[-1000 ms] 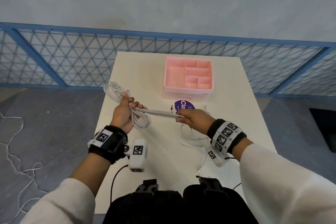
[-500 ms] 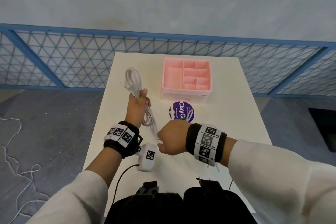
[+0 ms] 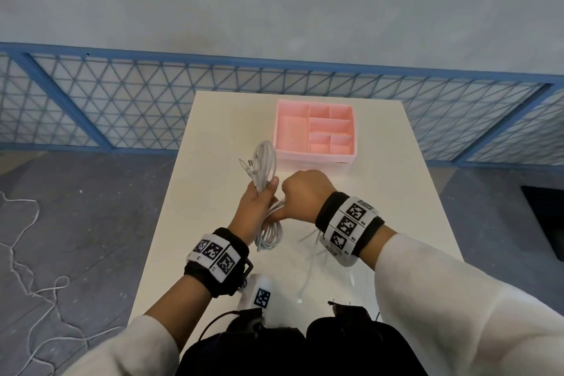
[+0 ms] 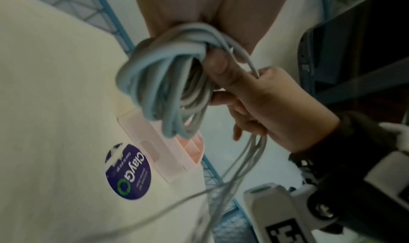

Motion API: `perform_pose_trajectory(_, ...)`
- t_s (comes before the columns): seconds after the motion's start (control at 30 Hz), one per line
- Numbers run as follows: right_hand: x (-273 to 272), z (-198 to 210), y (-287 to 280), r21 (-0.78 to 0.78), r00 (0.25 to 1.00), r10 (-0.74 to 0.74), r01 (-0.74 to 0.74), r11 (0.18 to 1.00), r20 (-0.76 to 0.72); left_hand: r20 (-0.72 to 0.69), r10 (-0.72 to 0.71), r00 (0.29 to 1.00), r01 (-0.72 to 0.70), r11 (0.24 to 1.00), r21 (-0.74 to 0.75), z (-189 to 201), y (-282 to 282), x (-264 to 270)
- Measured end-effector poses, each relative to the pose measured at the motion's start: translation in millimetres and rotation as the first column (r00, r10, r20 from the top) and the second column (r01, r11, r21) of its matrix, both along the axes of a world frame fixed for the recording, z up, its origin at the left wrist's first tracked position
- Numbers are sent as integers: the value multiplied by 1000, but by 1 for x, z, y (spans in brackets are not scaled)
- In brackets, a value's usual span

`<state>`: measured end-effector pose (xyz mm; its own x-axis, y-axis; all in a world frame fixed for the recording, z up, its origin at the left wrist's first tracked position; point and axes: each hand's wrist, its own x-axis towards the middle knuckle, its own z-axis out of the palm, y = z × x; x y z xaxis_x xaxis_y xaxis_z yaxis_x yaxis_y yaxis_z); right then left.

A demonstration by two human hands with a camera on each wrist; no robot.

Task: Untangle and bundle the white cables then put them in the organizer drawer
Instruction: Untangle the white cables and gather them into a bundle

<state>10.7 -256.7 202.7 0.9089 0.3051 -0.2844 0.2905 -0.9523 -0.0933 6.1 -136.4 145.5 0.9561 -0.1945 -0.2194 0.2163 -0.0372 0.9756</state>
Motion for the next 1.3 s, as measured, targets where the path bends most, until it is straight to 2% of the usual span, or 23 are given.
perform_pose_trajectory(0.1,5,1,-1,73,998,-46,50,996,-48,51,-87,995,90,994,-66,9,1,-2)
perform_pose_trajectory(0.17,10,3,-4,71,998,-27,31,997,-64,57,-134,989,140,985,-98,10,5,-2)
perform_pose_trajectory(0.3,19,-2,-10,83,982,-37,53,995,-186,-16,-237,971,231,957,-178,7,8,-3)
perform_pose_trajectory(0.4,18,-7,-11,213,945,-12,87,973,-328,-86,-315,945,290,931,-223,6,8,-5)
perform_pose_trajectory(0.5,17,-10,-18,399,873,52,167,901,-484,-100,-398,912,378,910,-173,6,10,-8)
perform_pose_trajectory(0.57,18,-9,-30,452,840,82,204,869,-536,-104,-419,902,404,904,-140,6,15,-8)
perform_pose_trajectory(0.73,21,-10,-53,461,834,58,243,854,-548,-264,-429,864,419,903,-95,-2,34,-12)
perform_pose_trajectory(0.83,19,-17,-63,425,839,26,248,870,-543,-336,-388,858,373,921,-110,2,47,-9)
perform_pose_trajectory(0.93,14,-23,-80,417,831,-69,347,840,-552,-360,-318,877,310,947,-82,6,69,-1)
perform_pose_trajectory(1.03,12,-32,-80,385,834,-81,336,860,-546,-381,-296,876,307,951,-33,4,76,3)
perform_pose_trajectory(1.17,14,-42,-86,359,806,-134,397,845,-576,-383,-163,909,190,981,34,-5,81,9)
perform_pose_trajectory(1.23,13,-48,-87,348,803,-216,461,816,-556,-376,-145,915,173,984,43,-10,81,8)
perform_pose_trajectory(1.3,11,-52,-76,312,814,-348,518,796,-465,-366,-132,921,160,986,46,-17,76,6)
